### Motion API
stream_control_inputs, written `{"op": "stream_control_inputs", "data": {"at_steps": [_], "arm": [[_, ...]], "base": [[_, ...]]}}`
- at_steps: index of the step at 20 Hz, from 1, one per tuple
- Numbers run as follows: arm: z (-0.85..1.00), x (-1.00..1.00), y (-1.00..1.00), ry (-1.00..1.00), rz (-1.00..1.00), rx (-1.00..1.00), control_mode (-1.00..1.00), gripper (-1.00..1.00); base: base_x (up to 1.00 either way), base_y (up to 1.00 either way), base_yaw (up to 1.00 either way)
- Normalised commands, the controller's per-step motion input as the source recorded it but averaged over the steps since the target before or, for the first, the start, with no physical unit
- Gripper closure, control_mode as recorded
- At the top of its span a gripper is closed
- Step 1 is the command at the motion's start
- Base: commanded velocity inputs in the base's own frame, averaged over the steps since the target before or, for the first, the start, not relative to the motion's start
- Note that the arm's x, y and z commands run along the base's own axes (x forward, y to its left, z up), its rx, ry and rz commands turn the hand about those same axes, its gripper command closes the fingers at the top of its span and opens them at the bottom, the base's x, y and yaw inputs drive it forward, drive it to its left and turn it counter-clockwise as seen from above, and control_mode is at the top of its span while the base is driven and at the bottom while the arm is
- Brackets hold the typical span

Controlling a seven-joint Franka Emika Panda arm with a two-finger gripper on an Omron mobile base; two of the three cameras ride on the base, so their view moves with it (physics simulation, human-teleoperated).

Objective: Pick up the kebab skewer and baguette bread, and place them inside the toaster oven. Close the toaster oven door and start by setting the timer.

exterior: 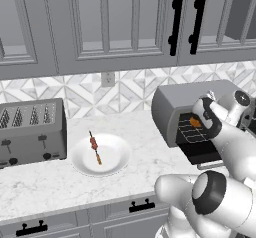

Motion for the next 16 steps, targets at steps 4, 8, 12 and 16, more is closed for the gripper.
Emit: {"op": "stream_control_inputs", "data": {"at_steps": [4,8,12,16], "arm": [[-0.09,0.23,0.10,0.06,0.01,0.00,-1.00,1.00],[-0.22,0.13,0.10,0.08,0.00,0.00,-1.00,1.00],[-0.43,0.06,0.23,0.02,0.00,0.00,-1.00,-1.00],[-0.19,0.00,0.08,0.02,0.00,0.00,-1.00,-1.00]], "base": [[0.00,0.00,0.00],[0.00,0.00,0.00],[0.00,0.00,0.00],[0.00,0.00,0.00]]}}
